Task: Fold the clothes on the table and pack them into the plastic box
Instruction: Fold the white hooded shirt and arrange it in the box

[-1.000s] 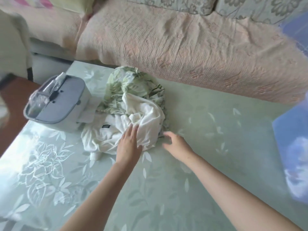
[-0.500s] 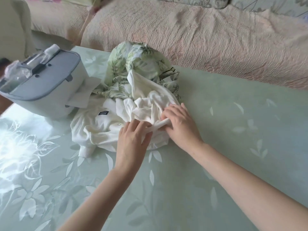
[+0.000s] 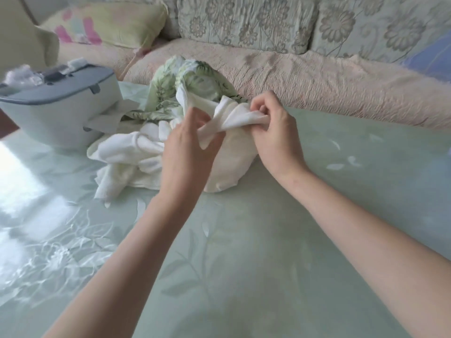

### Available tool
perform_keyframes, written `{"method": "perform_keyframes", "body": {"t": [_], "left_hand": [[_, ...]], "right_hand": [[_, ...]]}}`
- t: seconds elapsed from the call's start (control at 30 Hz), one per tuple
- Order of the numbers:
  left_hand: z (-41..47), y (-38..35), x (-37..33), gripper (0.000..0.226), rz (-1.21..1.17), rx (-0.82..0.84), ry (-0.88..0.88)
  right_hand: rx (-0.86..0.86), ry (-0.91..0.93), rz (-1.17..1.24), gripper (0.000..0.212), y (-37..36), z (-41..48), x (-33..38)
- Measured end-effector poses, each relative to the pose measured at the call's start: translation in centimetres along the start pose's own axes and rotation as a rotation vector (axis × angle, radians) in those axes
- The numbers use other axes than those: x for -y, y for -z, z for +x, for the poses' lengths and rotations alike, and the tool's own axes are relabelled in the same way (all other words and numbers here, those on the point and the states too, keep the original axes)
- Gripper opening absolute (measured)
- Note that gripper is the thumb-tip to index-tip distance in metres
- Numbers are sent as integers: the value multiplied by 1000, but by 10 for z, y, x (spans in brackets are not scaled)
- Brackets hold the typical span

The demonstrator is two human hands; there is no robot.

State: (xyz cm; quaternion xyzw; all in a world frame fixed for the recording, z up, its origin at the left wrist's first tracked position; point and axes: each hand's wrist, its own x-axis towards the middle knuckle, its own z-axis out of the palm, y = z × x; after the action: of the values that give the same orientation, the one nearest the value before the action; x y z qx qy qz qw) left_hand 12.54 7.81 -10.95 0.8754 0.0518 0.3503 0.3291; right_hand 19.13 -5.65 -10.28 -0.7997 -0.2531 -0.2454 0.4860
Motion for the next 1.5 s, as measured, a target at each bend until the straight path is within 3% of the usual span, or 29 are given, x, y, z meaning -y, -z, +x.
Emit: {"method": "perform_keyframes", "body": {"t": [0.1, 0.23, 0.3, 0.4, 0.5, 0.6, 0.63, 0.7, 0.77, 0.8, 0.87, 0.93, 1.0, 1.1, 1.2, 1.27, 1.37, 1.43, 1.5], "left_hand": [[-19, 25, -14, 40, 94, 167, 51], [-53, 58, -14, 33, 368, 284, 92], [-71, 70, -23, 31, 316, 335, 145], [-101, 67, -48, 25, 276, 438, 64], [-127, 56, -76, 24, 77, 644, 57], [-140, 49, -82, 27, -119, 823, 147], [-141, 49, -79, 27, -158, 797, 176], [-139, 54, -65, 22, -142, 562, 175], [-134, 63, -45, 27, 33, 313, 120], [-133, 68, -35, 36, 153, 277, 113], [-134, 78, -19, 58, 320, 406, 172], [-140, 81, -14, 72, 329, 568, 206], [-150, 83, -17, 92, 339, 632, 118], [-164, 79, -21, 101, 356, 641, -8], [-174, 71, -27, 99, 274, 631, -108], [-177, 66, -40, 89, 228, 711, -128], [-181, 64, -73, 54, 192, 815, -116], [-182, 61, -97, 43, -79, 901, -15], [-178, 59, -115, 34, -369, 989, 36]], "right_hand": [[36, -8, -9, 15, 35, -19, 24], [40, -89, -32, 27, 87, -60, 33], [45, -148, -94, 29, 112, -75, 33], [42, -289, -222, 27, 142, -91, 28], [78, -478, -389, 18, 166, -103, 21], [254, -542, -490, 42, 167, -117, 23], [287, -493, -491, 48, 163, -121, 26], [366, -441, -413, 48, 150, -128, 39], [494, -429, -255, 39, 132, -136, 54], [578, -428, -222, 41, 122, -141, 59], [802, -342, -373, 59, 105, -151, 62], [915, -232, -536, 49, 94, -158, 62], [825, -245, -514, 18, 94, -160, 62], [697, -340, -423, 17, 113, -155, 57], [677, -393, -356, 17, 136, -152, 54], [715, -366, -513, 20, 151, -147, 52], [677, -278, -894, 22, 172, -143, 40], [653, -277, -1074, 21, 180, -144, 27], [620, -271, -1093, 17, 183, -146, 14]]}}
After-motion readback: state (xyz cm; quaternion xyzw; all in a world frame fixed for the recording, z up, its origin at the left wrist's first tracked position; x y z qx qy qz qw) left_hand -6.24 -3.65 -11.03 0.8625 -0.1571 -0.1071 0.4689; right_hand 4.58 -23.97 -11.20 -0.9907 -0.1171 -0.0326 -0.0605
